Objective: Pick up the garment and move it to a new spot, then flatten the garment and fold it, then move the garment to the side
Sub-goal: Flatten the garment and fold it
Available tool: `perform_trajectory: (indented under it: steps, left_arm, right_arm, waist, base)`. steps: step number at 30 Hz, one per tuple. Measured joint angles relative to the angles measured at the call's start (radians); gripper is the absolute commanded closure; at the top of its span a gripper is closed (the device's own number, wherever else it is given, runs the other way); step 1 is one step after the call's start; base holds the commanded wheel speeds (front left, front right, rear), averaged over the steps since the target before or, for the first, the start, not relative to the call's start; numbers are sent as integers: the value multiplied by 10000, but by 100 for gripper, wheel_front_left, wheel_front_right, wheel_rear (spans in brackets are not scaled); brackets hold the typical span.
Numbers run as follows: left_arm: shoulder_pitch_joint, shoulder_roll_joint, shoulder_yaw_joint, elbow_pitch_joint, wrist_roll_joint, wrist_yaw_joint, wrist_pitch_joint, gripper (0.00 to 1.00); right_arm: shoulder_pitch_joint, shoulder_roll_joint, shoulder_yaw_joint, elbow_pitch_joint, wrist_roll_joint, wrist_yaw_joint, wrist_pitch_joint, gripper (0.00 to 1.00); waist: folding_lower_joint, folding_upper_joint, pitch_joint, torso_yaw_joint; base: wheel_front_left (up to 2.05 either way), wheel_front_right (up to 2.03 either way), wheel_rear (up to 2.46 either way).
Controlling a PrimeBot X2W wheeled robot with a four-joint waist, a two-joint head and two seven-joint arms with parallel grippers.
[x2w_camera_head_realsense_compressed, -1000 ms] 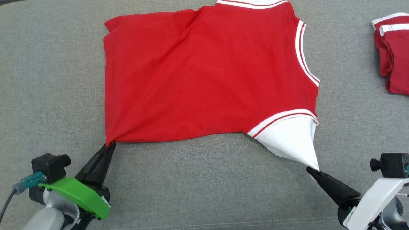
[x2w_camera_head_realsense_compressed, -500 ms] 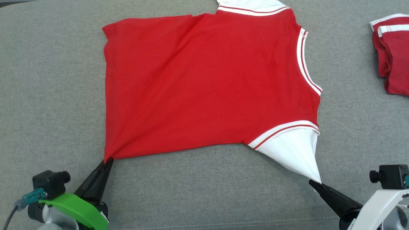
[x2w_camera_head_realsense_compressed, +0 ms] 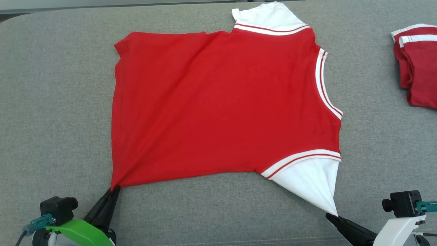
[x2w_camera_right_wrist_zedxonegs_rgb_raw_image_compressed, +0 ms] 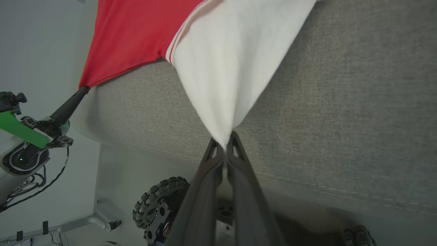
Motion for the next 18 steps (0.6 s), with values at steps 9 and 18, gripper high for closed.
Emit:
perform_trajectory:
  steps: [9,18]
  left_arm:
    - [12,-268,-67,573,2,-63,-8,100]
    - [-9,-416,-79,876,159,-90,-92,100]
  right_arm:
    - [-40,15,84,430,-616,0,-58,100]
    - [-294,201,485,844,-1344,29,-226,100]
  waist:
    - [1,0,-274,-89]
    - [0,0,-381,-96]
  base:
    - [0,0,0]
    - [0,0,0]
